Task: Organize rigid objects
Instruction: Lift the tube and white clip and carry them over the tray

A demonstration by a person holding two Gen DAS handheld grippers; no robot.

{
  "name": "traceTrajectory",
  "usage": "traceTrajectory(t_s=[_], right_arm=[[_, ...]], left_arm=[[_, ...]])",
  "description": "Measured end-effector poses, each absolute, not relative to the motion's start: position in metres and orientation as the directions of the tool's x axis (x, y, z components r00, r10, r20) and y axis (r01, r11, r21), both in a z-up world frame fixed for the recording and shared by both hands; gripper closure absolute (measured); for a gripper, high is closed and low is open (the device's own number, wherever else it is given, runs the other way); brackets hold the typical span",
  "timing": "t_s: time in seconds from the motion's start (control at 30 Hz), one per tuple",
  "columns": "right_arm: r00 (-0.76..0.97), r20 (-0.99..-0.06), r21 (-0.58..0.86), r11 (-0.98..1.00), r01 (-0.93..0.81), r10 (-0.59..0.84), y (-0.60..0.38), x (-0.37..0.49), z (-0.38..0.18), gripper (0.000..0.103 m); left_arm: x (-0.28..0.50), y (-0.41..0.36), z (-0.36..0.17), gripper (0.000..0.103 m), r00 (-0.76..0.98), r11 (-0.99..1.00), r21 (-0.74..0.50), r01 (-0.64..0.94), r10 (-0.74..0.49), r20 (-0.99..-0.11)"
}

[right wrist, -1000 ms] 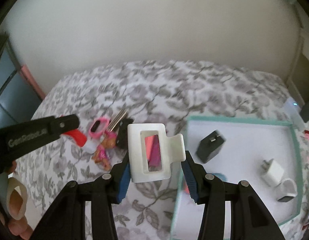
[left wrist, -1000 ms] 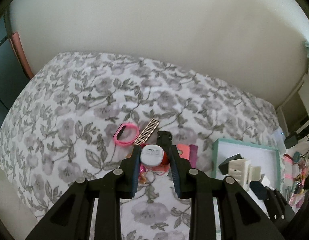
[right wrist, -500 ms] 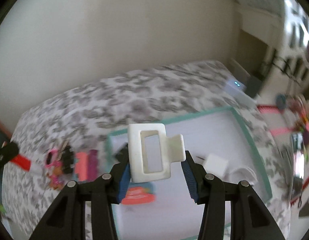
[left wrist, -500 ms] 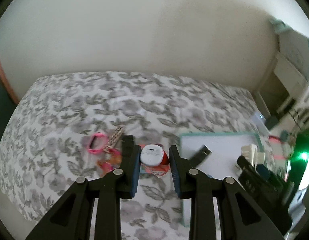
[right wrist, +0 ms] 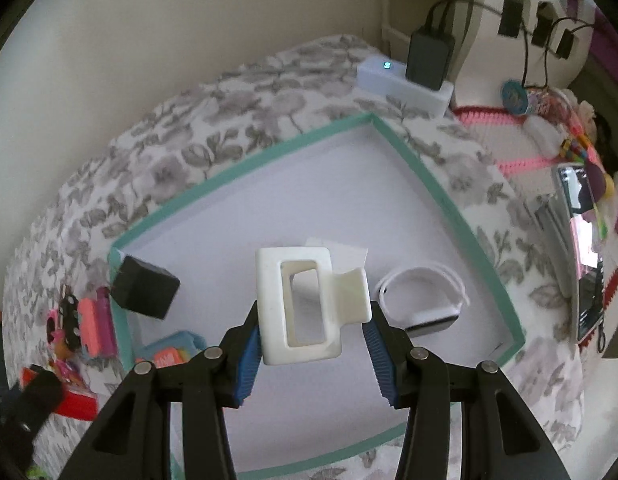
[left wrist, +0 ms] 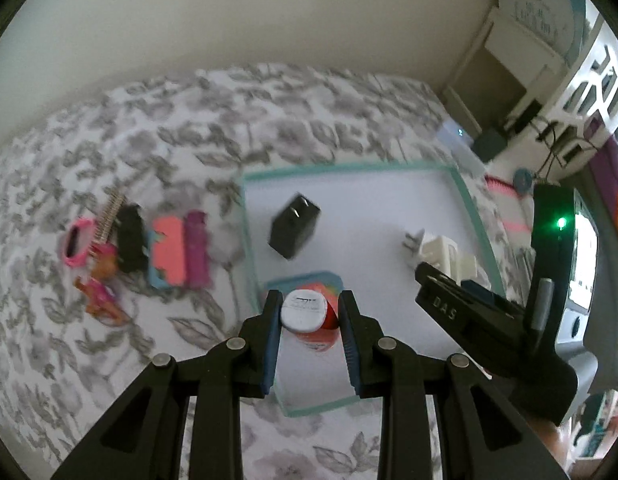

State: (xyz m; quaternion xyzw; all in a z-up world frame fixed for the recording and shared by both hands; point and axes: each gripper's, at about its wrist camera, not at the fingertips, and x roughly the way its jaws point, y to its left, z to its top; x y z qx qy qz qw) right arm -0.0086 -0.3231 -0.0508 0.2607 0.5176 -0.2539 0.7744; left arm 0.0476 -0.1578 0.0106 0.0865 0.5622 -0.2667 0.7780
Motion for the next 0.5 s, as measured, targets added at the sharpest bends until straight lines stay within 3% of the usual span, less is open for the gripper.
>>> traceTrajectory(t_s=[0.23, 0.5], right_arm=[[0.264, -0.961, 0.124, 0.733, 0.668, -0.078, -0.325, -0.009, -0.073, 0.052], [0.248, -0.966, 0.114, 0.737, 0.667, -0.074, -0.326, -0.012, -0.077, 0.052]], left_arm=[[0.046, -0.168, -0.024, 0.073, 0.129, 0.837, -0.169, 0.521, -0.273, -0.953], [0.045, -0.184, -0.041, 0.073, 0.168, 0.841, -0.073, 0.536, -0.191, -0.967]])
